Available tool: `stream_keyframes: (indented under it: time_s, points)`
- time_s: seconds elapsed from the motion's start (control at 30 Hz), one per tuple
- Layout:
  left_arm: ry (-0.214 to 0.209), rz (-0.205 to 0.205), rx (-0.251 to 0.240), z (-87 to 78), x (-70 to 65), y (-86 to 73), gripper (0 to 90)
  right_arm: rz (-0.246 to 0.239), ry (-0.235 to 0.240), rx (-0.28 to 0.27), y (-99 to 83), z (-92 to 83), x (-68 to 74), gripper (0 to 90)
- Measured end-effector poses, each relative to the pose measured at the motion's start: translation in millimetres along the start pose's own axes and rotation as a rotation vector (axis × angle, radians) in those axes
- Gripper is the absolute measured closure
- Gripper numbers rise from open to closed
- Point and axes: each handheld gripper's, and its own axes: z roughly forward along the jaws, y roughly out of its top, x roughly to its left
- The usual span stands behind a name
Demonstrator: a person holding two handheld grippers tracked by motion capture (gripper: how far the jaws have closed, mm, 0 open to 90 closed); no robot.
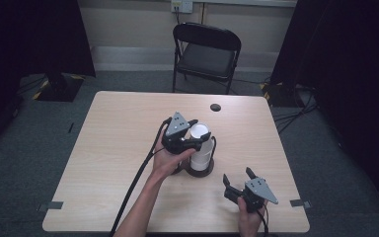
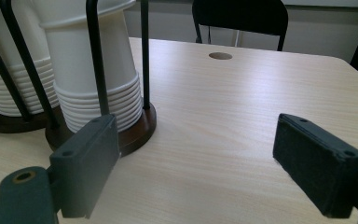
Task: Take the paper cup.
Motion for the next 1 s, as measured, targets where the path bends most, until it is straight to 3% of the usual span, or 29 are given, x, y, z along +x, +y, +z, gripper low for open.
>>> stream_keyframes:
  time_s: [0.47,0.9,1.0]
  points:
    - [0.02,-0.035,-0.038,-7.4,-0.4,5.1,36.2,-0.001,-0.001,0.003,0.1,0.1,0.1,13.7]
    - [0.029,-0.03,-0.087,-19.1,-0.9,13.3,36.2,-0.004,-0.002,0.002,0.1,0.4,0.2,13.7]
    - [0.02,-0.053,-0.1,-24.0,2.4,14.7,36.2,0.0,-0.005,0.001,0.0,0.2,0.3,13.4]
